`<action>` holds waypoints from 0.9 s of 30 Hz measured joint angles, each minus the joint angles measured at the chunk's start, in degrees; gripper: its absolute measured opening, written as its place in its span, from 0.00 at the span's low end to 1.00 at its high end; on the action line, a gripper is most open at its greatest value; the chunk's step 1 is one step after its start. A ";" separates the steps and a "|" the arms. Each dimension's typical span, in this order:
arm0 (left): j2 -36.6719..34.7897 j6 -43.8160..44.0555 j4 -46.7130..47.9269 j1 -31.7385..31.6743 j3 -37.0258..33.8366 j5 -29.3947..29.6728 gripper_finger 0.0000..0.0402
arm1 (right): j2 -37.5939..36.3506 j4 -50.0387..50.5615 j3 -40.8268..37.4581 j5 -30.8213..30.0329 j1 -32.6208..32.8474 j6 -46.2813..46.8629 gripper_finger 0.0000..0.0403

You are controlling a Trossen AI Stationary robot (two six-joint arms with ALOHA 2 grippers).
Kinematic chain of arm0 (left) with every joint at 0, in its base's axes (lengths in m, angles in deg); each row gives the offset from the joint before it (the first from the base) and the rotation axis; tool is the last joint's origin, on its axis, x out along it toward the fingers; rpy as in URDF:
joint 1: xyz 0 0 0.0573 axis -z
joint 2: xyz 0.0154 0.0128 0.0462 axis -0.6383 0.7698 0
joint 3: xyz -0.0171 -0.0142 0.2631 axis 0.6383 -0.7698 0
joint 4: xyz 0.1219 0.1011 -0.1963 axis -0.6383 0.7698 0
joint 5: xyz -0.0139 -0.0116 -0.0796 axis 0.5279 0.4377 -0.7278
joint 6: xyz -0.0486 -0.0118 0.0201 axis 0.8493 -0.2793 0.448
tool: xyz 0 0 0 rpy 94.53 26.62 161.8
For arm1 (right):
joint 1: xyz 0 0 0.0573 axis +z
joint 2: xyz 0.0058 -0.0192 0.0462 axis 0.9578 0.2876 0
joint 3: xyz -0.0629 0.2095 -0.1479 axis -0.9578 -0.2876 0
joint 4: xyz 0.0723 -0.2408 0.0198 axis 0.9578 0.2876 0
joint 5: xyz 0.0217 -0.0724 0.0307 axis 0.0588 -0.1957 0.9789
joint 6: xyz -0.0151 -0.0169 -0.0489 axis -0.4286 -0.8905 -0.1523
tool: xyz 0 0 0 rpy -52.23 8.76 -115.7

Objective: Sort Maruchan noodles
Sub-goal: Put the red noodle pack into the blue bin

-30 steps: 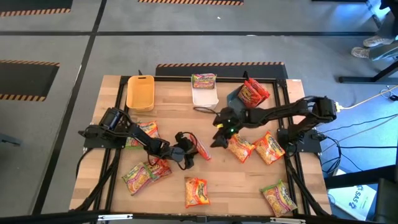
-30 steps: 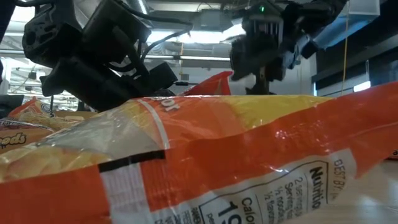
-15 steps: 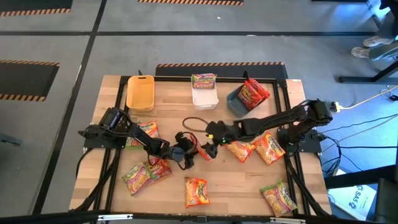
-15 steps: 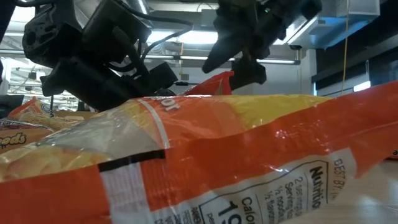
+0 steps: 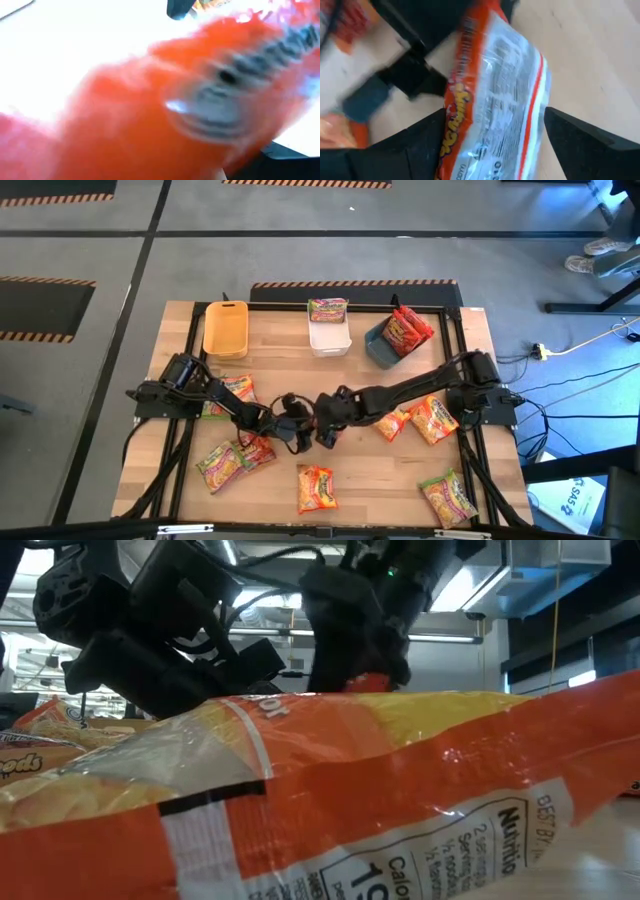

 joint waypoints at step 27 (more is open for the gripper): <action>-7.58 -4.64 -1.43 1.38 -0.05 -0.69 0.56 | -1.09 1.33 -0.05 2.47 -0.15 -10.74 0.78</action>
